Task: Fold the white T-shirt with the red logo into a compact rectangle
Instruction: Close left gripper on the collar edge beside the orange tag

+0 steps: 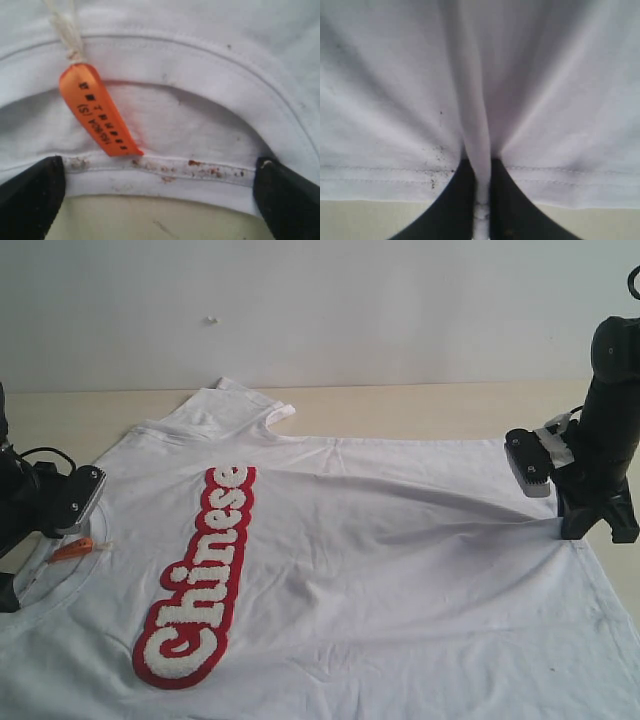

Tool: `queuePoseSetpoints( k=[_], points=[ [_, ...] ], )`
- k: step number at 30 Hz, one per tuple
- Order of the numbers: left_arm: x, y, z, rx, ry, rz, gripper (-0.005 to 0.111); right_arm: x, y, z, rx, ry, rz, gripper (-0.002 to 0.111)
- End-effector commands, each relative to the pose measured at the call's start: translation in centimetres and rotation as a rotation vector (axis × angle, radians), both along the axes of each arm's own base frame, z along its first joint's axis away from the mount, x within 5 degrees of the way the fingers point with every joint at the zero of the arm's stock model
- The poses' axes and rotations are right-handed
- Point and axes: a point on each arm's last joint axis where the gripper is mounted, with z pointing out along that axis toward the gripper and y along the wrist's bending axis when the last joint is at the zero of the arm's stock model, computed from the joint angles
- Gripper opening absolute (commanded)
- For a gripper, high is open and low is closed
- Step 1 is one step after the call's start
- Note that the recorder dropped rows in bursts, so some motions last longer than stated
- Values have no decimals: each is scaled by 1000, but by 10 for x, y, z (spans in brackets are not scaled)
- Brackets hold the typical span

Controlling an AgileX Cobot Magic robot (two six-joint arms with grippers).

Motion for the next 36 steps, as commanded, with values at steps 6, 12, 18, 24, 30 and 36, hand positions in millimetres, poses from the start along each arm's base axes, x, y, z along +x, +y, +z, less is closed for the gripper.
queuePoseSetpoints(
  k=[6,12,18,24,30,36],
  points=[
    [-35,5,-88,4,192,6,105,-3,-4,-9,-24,31,19,0],
    [-35,5,-88,4,192,6,105,-3,-4,-9,-24,31,19,0],
    [-36,5,-88,5,201,6,105,-3,-4,-9,-24,31,19,0],
    [-36,5,-88,5,201,6,105,-3,-4,-9,-24,33,19,0],
    [-32,5,-89,0,158,4,96,-3,-4,-9,-24,33,19,0],
    [-34,5,-89,2,173,7,17,-3,-4,-9,-24,33,19,0]
  ],
)
